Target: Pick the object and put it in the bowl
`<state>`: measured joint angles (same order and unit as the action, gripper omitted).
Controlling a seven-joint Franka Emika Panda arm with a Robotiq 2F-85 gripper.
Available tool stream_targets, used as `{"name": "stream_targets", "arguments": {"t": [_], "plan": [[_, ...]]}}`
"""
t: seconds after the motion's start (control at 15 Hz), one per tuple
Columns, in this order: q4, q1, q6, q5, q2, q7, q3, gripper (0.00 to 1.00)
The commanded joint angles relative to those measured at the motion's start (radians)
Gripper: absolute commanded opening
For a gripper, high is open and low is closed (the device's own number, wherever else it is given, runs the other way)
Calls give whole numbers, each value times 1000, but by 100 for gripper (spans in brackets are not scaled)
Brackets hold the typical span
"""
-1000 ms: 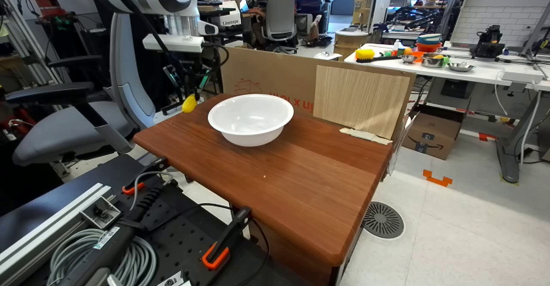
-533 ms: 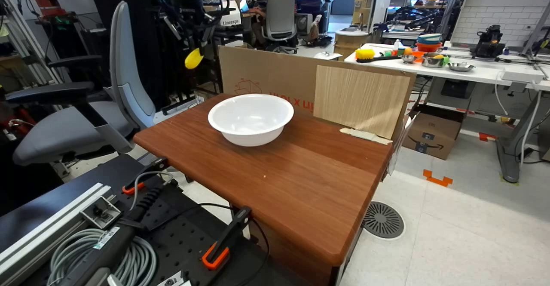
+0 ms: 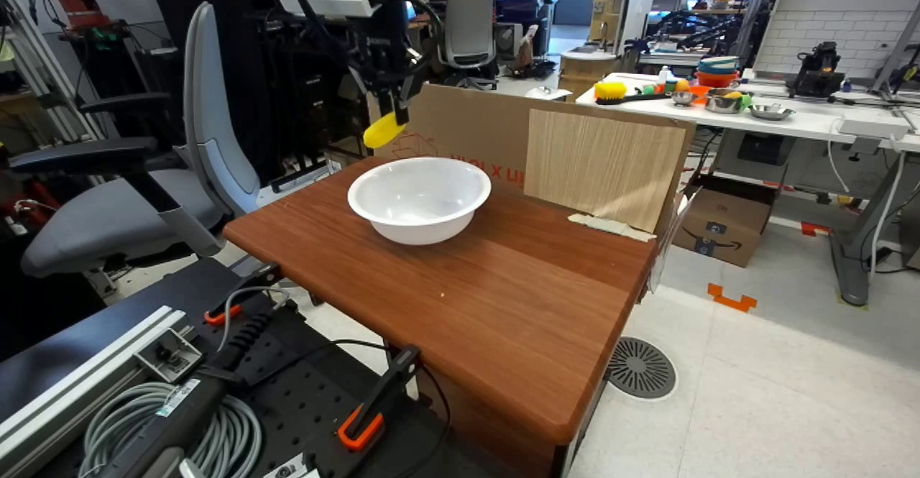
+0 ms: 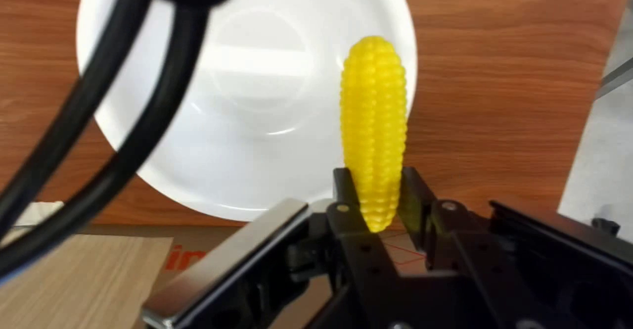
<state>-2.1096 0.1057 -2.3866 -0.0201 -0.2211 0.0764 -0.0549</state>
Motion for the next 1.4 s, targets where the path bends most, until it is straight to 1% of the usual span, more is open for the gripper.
{"name": "stream_targets", "arguments": {"t": [0.0, 0.2, 0.47, 0.53, 0.6, 0.8, 1.0, 1.07, 1.13, 1.2, 1.27, 1.33], "plan": [[-4, -4, -120, -72, -63, 95, 41, 7], [17, 5, -174, -79, -117, 151, 63, 7], [21, 16, -193, -71, -156, 183, 69, 7], [22, 18, -192, -68, -161, 189, 68, 52], [23, 19, -190, -66, -164, 194, 68, 53], [16, 19, -191, -58, -154, 200, 65, 73], [-9, 14, -191, -39, -110, 183, 48, 96], [-25, 11, -168, -28, -79, 167, 36, 99], [-40, 6, -158, -9, -52, 155, 22, 100], [7, 11, -166, -42, -123, 176, 44, 93], [1, 11, -165, -36, -107, 175, 36, 99], [-6, 11, -164, -32, -92, 175, 31, 100]]}}
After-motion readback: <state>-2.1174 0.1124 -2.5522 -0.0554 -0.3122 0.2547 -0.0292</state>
